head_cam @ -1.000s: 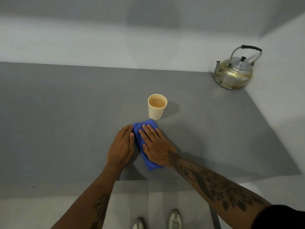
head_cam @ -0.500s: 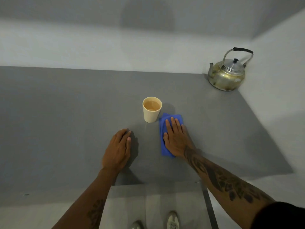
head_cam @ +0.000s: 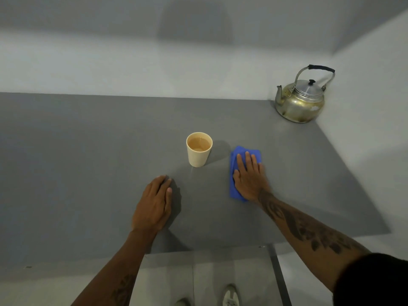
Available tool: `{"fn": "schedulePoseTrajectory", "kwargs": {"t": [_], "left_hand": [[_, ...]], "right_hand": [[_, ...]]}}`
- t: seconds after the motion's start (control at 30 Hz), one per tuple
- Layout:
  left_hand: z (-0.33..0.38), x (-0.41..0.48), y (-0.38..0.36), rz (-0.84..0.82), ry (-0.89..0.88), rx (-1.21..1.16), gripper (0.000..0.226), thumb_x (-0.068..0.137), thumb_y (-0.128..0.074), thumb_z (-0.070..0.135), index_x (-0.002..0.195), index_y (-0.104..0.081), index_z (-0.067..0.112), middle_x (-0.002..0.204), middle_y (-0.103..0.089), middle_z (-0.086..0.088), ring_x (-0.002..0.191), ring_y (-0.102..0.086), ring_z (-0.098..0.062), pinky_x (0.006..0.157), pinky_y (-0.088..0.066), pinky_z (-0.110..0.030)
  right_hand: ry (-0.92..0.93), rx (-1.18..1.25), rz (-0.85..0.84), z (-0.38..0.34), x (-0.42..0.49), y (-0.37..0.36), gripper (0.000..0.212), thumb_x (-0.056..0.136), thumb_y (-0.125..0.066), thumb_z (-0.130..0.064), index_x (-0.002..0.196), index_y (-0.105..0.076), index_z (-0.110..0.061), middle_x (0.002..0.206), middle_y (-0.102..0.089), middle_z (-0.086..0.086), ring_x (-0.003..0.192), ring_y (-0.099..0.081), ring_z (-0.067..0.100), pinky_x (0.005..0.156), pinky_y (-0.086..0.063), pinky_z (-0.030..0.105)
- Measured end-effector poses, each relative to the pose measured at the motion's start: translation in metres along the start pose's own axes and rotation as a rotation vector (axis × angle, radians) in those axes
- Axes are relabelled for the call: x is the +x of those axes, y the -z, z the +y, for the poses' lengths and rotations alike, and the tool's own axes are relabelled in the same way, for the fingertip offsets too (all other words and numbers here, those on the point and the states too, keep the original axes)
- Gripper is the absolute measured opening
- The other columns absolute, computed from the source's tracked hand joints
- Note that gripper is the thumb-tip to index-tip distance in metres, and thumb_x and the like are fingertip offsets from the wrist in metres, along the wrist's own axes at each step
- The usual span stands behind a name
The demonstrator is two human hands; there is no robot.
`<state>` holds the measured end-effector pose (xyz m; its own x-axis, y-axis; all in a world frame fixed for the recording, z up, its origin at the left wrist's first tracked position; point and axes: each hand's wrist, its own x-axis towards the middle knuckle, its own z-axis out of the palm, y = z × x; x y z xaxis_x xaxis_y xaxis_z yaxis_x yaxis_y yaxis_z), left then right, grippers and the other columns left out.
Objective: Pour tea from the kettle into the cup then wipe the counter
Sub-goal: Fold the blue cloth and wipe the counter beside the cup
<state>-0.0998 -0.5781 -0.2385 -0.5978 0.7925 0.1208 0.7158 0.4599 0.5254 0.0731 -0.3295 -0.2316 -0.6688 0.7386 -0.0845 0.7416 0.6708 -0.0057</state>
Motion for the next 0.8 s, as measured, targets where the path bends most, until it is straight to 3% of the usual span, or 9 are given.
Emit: {"fn": "schedulePoseTrajectory", "kwargs": {"t": [0.1,0.2,0.27,0.43,0.57,0.8], "left_hand": [[0.002,0.000,0.001,-0.003,-0.004,0.023,0.054,0.099,-0.018,0.038,0.136,-0.046,0.012,0.142,-0.045,-0.007,0.132,-0.040,-0.023,0.115,-0.031,-0.035],[0.002,-0.001,0.001,-0.002,-0.009,0.041,0.053,0.099,-0.019,0.038,0.136,-0.047,0.011,0.141,-0.045,-0.007,0.131,-0.040,-0.022,0.113,-0.031,-0.033],[0.002,-0.001,0.001,-0.003,-0.010,0.047,0.051,0.099,-0.021,0.037,0.135,-0.047,0.011,0.141,-0.046,-0.007,0.130,-0.040,-0.023,0.113,-0.032,-0.033],[0.002,-0.001,0.001,-0.017,-0.009,0.068,0.051,0.099,-0.025,0.041,0.136,-0.045,0.012,0.143,-0.044,-0.006,0.133,-0.040,-0.023,0.113,-0.034,-0.036],[0.000,0.000,-0.001,-0.028,0.004,0.088,0.056,0.096,-0.026,0.048,0.139,-0.042,0.015,0.146,-0.041,-0.004,0.135,-0.037,-0.023,0.113,-0.034,-0.037],[0.000,0.002,0.000,-0.032,0.026,0.098,0.064,0.090,-0.031,0.057,0.138,-0.043,0.017,0.146,-0.042,-0.004,0.134,-0.038,-0.023,0.112,-0.033,-0.036]], "right_hand": [[0.129,-0.028,-0.015,-0.024,-0.005,0.001,0.074,0.086,0.005,-0.045,0.152,-0.010,-0.016,0.161,-0.010,0.014,0.147,-0.013,0.036,0.117,-0.019,0.053],[0.330,-0.038,-0.002,-0.019,-0.048,-0.009,0.063,0.095,-0.010,-0.042,0.153,-0.013,-0.017,0.161,-0.014,0.012,0.148,-0.014,0.033,0.118,-0.022,0.052],[0.367,-0.001,-0.002,0.001,-0.067,-0.012,0.061,0.096,-0.017,-0.041,0.152,-0.017,-0.018,0.161,-0.016,0.009,0.148,-0.015,0.030,0.119,-0.022,0.049],[0.101,0.031,0.035,0.026,-0.023,-0.006,0.065,0.097,-0.007,-0.043,0.144,-0.038,-0.012,0.151,-0.038,0.019,0.135,-0.042,0.039,0.102,-0.043,0.054],[0.053,0.043,0.017,0.008,0.011,0.002,0.074,0.086,-0.003,-0.047,0.150,-0.024,-0.017,0.158,-0.023,0.015,0.144,-0.025,0.037,0.111,-0.028,0.054],[0.095,0.091,-0.098,0.018,0.032,0.012,0.088,0.076,0.003,-0.060,0.152,-0.018,-0.021,0.161,-0.013,0.014,0.148,-0.013,0.032,0.118,-0.019,0.049]]}}
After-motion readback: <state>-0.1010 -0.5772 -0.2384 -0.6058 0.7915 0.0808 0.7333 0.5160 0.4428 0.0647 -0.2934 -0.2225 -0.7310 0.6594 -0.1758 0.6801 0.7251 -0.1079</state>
